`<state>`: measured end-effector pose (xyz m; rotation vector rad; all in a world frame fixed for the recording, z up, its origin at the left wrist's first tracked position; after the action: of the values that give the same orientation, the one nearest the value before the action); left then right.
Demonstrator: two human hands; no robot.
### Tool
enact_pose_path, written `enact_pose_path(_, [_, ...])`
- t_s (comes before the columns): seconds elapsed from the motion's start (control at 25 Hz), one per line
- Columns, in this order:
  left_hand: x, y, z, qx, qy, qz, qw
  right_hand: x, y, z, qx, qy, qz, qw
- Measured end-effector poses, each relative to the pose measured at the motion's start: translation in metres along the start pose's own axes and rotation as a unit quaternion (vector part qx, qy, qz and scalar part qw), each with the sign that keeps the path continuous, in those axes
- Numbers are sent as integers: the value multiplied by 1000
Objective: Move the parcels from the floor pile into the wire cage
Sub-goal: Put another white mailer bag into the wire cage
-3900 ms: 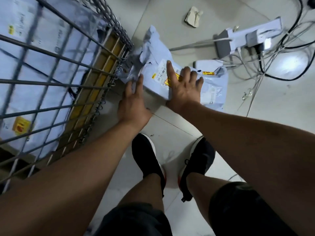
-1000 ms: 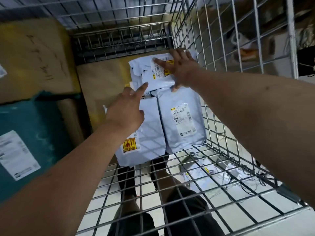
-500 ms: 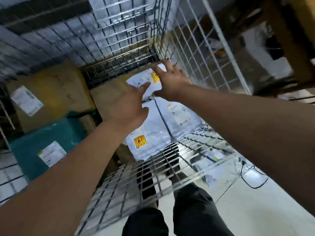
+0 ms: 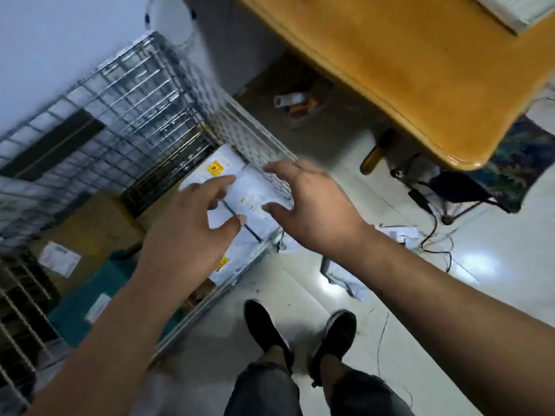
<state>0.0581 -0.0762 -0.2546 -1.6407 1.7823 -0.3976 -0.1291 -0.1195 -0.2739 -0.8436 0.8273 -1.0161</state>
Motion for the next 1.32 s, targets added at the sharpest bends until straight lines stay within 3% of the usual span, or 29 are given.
enact_pose_path(0.12, [-27, 67, -53, -43, 55, 27, 997, -65, -8, -79, 4, 63, -6, 998])
enact_pose_path(0.28, [-46, 187, -82, -34, 82, 71, 994, -155, 19, -183, -3, 180, 47, 983])
enact_pose_path(0.4, [-56, 275, -56, 44, 74, 167, 982, -213, 64, -242, 17, 264, 121, 957])
enact_pose_path(0.52, [-58, 314, -16, 144, 51, 255, 955, -248, 102, -273, 34, 311, 196, 929])
enact_pose_path(0.68, [-48, 330, 22, 214, 12, 290, 933, -265, 144, -300, 64, 348, 229, 907])
enact_pose_path(0.88, [-15, 367, 68, 248, -14, 284, 926, -253, 207, -324, 59, 372, 249, 893])
enact_pose_path(1.04, [17, 416, 136, 257, -42, 294, 920, -231, 282, -360, -6, 357, 249, 900])
enact_pose_path(1.32, [82, 543, 259, 265, 15, 294, 918, -144, 455, -460, -175, 241, 250, 921])
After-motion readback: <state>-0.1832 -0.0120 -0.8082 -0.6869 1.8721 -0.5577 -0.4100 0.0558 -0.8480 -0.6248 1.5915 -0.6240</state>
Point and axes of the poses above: each hand's wrist, its own x-axis towards the middle knuckle, its own y-axis out of the palm, z = x × y, the point moved 5 cm from there along x, towards the middle knuckle, and after that the axes turned 9 degrees about -x, right-handed, at the moved point
